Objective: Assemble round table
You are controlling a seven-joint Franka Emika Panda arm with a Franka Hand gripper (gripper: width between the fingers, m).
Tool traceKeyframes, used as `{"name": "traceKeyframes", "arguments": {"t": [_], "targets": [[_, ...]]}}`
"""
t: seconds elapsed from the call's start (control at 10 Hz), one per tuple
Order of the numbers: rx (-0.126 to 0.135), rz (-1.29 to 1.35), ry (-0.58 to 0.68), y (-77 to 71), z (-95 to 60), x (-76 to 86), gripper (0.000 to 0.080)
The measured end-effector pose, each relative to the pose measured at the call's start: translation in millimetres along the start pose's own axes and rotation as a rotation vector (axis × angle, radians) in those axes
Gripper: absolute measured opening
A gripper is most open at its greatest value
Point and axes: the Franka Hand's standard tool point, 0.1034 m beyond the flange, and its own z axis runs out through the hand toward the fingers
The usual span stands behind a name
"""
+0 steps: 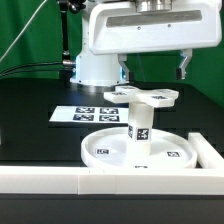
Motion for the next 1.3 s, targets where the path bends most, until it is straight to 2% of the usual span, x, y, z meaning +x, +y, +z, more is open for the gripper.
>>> {"name": "traceKeyframes", "arguments": {"t": [0.4,0.6,0.8,1.3], "targets": [[-0.010,-0.209,-0.003,1.7,0.4,-0.1,0.0649],[-0.031,-0.443,-0.010,-1.3,1.5,-0.1,0.0649],[-0.034,-0.659,-0.040,-4.4,4.7,-1.3,0.0649],[-0.043,-0.922,-0.070,3.0,7.3,-1.3,0.0649]]}}
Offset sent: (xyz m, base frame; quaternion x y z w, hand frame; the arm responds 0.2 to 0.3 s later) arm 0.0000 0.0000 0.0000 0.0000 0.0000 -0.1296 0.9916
